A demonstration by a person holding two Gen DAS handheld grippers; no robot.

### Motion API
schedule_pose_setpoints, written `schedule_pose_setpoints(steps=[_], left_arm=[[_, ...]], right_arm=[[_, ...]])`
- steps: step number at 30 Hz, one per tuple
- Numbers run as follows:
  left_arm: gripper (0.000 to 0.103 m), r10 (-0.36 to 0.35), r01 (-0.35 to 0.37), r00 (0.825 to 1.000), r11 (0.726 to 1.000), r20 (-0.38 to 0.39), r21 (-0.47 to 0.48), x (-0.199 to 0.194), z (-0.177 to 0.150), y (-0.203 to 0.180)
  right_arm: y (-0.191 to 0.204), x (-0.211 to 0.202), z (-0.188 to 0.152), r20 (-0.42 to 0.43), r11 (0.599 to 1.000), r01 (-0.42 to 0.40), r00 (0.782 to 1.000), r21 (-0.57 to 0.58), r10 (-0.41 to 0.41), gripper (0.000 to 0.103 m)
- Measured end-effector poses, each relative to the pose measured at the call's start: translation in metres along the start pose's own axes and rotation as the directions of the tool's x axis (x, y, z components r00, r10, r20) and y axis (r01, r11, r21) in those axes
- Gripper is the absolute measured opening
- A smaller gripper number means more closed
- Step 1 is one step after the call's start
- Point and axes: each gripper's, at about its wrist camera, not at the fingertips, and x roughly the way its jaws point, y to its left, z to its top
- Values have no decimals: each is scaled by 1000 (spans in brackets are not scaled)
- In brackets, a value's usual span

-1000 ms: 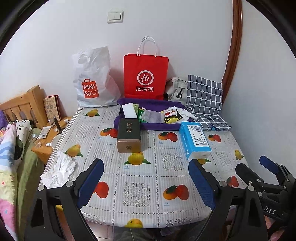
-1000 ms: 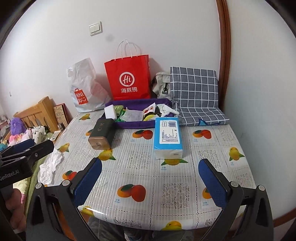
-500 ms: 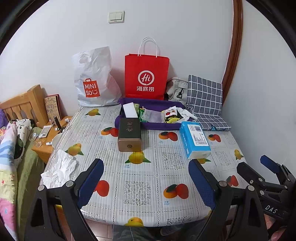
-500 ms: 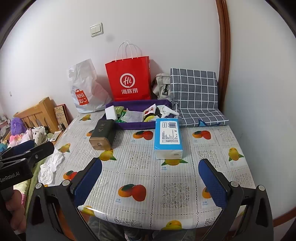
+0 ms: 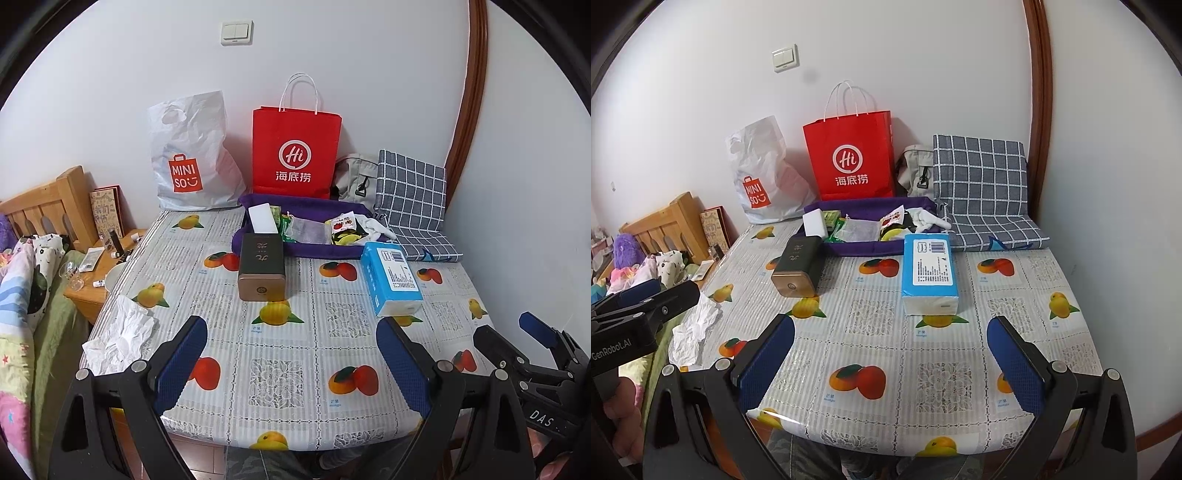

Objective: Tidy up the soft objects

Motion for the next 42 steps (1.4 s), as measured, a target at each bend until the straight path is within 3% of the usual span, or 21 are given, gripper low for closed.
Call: schedule_pose_setpoints(steps=[42], left_arm=[[93, 5, -5, 1000, 1000, -2, -9, -1, -2, -1]], right_arm=[[0, 1, -5, -8, 1000, 1, 1000, 3, -1, 103]])
